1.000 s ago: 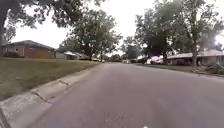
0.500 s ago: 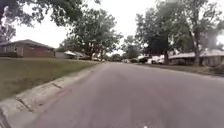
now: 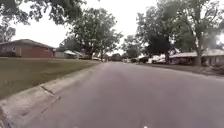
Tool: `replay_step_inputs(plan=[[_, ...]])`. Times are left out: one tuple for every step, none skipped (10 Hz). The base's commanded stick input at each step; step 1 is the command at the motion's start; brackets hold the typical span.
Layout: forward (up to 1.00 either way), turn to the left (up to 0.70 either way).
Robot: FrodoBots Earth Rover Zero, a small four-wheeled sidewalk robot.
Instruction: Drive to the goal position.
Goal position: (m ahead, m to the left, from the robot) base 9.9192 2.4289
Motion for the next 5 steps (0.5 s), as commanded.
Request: replay_step_inputs(plan=[[0.7, -0.22], [0.7, -0.32], [0.7, -0.32], [0.7, -0.32], [0.7, -0.33]])
